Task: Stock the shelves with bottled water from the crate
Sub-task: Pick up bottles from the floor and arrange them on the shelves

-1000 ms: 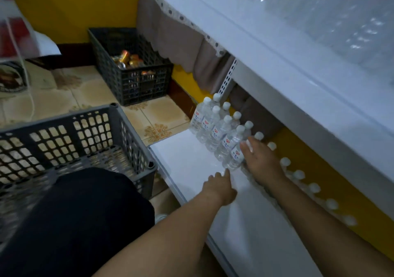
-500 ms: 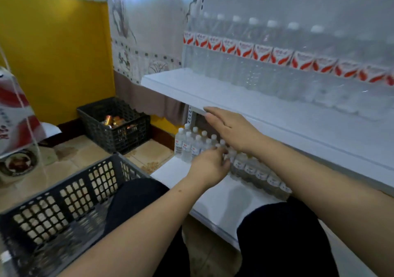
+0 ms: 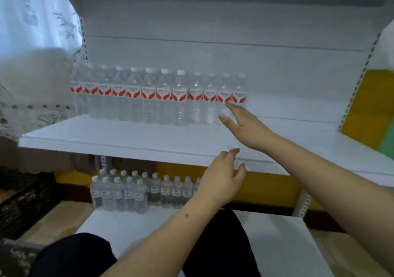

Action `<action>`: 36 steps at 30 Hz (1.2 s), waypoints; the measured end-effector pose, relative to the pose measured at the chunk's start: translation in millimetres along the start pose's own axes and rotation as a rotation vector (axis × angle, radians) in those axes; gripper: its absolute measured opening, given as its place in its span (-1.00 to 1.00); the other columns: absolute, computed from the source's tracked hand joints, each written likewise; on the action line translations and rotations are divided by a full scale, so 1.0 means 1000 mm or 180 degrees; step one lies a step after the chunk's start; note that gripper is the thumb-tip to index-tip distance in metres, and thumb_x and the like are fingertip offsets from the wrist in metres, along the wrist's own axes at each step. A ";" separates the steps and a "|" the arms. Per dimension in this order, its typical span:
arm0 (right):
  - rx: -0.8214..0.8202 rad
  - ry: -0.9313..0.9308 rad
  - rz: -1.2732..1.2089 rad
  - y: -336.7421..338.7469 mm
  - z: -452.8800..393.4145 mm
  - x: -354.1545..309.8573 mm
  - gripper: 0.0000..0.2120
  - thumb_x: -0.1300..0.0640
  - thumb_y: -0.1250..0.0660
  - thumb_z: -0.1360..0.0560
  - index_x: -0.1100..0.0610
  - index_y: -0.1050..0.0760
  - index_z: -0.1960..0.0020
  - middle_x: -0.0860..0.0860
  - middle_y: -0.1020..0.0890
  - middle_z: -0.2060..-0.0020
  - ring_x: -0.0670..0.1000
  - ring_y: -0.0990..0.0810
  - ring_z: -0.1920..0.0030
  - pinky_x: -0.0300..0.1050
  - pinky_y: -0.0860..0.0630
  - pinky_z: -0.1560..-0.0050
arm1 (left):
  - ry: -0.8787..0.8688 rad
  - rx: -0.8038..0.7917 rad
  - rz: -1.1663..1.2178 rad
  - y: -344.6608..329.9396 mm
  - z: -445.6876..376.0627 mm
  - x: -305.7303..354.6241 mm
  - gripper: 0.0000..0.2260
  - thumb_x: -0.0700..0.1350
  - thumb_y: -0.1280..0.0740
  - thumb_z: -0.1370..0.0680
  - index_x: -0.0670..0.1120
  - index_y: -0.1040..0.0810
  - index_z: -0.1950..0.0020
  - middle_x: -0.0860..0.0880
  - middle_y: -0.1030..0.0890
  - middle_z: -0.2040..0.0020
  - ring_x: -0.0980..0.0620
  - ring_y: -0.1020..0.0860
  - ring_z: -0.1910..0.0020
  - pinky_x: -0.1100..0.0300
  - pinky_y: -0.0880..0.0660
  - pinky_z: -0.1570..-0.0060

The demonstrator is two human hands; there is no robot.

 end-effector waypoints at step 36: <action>-0.1433 -0.6099 -0.1921 -0.384 0.711 0.266 -0.50 0.12 -0.42 -0.50 0.31 -0.37 -0.35 0.23 -0.53 -0.22 0.19 -0.53 -0.27 0.01 -0.45 -0.31 | -0.0451 -0.5407 -0.0898 -0.430 0.231 0.025 -0.61 0.08 -0.19 -0.62 -0.03 -0.42 -0.40 -0.10 -0.49 -0.34 -0.05 -0.49 -0.23 0.10 -0.43 -0.23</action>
Point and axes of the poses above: each hand's wrist, its own z-axis away from the middle knuckle, its own y-axis out of the back of the hand, x = y × z, the point moved 5 cm from there along -z, towards the middle knuckle
